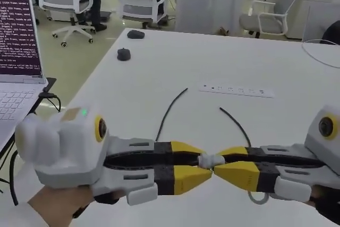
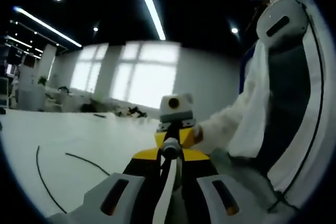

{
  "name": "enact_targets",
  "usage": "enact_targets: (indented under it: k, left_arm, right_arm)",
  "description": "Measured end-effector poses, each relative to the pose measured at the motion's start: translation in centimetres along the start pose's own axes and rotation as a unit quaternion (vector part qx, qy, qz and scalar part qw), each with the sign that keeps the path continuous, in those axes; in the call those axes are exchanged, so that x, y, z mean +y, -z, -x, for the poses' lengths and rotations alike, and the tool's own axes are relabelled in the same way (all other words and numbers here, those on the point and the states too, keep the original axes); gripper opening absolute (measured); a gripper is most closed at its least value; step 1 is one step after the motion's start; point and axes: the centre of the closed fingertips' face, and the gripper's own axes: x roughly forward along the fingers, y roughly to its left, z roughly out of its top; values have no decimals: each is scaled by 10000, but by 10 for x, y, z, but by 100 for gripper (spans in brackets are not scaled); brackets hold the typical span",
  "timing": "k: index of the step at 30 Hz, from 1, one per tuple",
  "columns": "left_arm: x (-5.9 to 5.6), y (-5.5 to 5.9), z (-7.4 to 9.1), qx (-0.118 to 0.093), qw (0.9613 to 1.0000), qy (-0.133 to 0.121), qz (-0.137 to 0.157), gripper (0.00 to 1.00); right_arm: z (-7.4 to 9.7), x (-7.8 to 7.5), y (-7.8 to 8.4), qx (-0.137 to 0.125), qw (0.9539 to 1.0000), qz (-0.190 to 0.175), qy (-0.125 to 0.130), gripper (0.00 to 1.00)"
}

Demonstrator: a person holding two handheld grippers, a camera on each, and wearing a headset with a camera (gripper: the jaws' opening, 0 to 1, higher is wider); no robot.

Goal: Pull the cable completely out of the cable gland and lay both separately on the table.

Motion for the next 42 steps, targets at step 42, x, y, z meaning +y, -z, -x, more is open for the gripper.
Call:
enact_targets:
  k: [42]
  left_arm:
    - [2, 18, -6, 301, 9993, -202, 42, 16]
  right_arm:
    - [14, -12, 25, 511, 9892, 1360, 201, 2]
